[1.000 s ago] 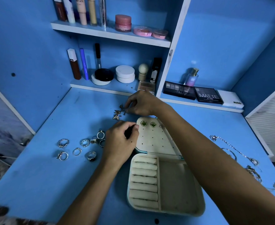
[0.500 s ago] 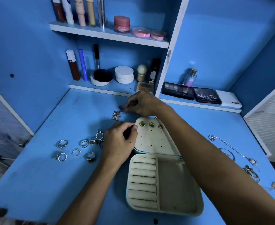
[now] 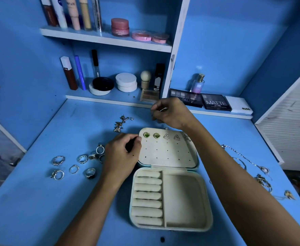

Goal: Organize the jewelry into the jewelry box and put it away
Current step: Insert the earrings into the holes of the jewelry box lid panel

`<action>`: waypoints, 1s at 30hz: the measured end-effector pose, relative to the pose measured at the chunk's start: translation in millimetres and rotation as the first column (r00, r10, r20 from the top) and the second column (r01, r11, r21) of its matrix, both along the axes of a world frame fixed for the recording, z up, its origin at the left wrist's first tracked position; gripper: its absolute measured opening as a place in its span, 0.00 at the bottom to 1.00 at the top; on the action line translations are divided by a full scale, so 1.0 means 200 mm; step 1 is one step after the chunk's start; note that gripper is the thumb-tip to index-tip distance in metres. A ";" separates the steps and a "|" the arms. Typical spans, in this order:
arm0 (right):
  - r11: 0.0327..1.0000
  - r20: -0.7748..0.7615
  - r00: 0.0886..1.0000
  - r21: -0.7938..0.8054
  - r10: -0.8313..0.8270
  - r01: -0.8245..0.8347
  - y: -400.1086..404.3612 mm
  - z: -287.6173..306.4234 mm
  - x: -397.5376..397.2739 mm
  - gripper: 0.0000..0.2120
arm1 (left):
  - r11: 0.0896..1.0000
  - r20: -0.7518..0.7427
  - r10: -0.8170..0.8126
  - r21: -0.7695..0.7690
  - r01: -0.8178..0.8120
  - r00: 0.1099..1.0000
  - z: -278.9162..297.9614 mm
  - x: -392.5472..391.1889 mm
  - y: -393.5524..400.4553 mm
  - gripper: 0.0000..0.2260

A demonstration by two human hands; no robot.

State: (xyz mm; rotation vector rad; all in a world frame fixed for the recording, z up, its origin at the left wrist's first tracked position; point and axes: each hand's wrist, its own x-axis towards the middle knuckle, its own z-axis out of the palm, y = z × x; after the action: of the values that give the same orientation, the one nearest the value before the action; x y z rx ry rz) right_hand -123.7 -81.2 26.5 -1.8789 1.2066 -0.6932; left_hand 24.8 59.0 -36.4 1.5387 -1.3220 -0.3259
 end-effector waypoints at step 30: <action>0.948 0.339 0.891 0.009 -0.301 0.317 0.44 -0.07 -0.50 0.06 | 0.998 0.007 0.003 0.057 -0.004 1.000 0.02 -0.01 0.02 0.05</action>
State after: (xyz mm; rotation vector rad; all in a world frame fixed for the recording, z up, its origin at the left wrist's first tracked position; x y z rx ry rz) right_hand -223.4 7.2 13.0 -1.5329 1.2802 -1.1749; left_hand 23.4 63.0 -32.4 1.5908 -1.3250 -0.3594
